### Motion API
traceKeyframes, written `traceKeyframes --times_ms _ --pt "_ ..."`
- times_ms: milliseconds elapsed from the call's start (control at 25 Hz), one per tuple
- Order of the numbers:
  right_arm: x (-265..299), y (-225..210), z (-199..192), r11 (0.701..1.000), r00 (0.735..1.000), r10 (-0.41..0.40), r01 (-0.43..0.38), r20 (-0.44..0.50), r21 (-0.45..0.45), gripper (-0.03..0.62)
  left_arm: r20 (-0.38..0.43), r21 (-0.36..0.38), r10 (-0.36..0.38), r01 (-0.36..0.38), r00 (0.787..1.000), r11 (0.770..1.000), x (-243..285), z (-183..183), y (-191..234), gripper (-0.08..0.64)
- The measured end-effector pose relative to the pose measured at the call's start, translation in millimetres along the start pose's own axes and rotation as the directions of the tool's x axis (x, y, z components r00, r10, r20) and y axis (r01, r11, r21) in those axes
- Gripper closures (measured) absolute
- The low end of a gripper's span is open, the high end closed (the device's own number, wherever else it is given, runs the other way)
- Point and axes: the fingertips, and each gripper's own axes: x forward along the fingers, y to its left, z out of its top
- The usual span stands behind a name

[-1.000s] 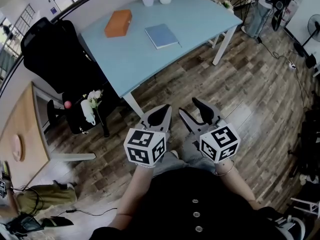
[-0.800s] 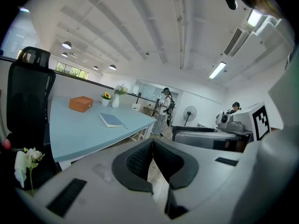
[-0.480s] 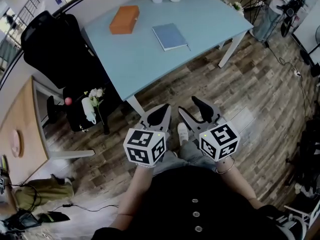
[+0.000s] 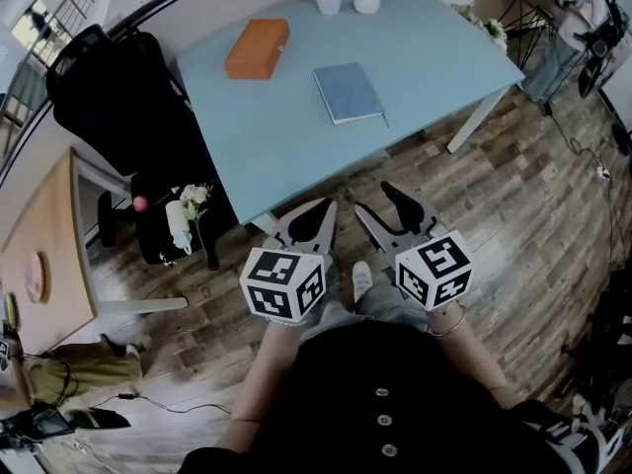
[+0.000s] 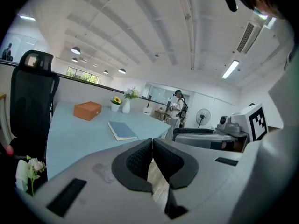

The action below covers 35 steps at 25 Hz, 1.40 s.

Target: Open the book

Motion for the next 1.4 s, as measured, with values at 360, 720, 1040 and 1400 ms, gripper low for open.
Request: traceKeyframes --times_ms 360,720,1040,1400 --pt "34.5 -56.7 23.3 0.997 0.998 0.067 -0.067 -0.005 -0.033 0.374 0.033 -0.017 0.074 -0.073 0.997 0.997 58.4 31.3 18.9 0.546" --pt "51.8 -97.7 26.7 0.993 0.993 0.12 -0.119 -0.017 0.006 0.376 0.023 -0.039 0.109 -0.108 0.994 0.993 100.0 36.2 23.0 0.546" --pt "59.6 -104.5 19.6 0.989 0.987 0.15 -0.15 -0.052 0.008 0.376 0.008 -0.059 0.125 -0.125 0.992 0.99 109.9 35.6 28.8 0.546" --pt "73.0 -111.2 17.9 0.987 0.986 0.161 -0.16 -0.048 0.028 0.377 0.001 -0.064 0.124 -0.124 0.992 0.99 114.2 34.7 39.7 0.546"
